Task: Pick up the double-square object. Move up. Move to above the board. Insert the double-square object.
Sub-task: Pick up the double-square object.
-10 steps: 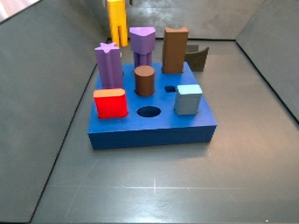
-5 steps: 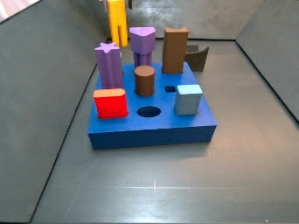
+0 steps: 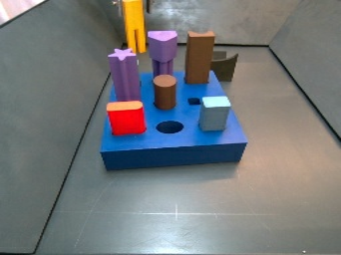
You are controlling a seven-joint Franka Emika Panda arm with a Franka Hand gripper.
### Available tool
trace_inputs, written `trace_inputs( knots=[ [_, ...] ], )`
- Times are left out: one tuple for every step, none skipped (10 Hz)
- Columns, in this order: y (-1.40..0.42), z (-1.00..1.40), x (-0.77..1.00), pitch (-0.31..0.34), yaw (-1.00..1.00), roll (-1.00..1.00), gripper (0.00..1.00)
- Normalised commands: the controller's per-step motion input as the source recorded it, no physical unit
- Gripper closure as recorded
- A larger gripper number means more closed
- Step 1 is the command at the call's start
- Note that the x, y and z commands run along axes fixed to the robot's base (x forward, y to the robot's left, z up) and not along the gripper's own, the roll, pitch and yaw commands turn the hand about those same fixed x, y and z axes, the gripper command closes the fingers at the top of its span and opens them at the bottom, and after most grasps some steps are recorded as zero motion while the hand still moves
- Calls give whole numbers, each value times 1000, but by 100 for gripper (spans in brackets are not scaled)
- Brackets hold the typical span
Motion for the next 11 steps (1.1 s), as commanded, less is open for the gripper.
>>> trace_inputs(
  knots=[
    [0,0,-9,-6,0,0,0],
    [0,0,0,0,0,0,0],
    [0,0,0,0,0,0,100],
    [0,0,0,0,0,0,100],
    [0,0,0,0,0,0,100],
    [0,0,0,0,0,0,100],
    [0,0,0,0,0,0,100],
    [0,0,0,0,0,0,100],
    [0,0,0,0,0,0,100],
    [0,0,0,0,0,0,100],
    [0,0,0,0,0,0,100]
  ],
)
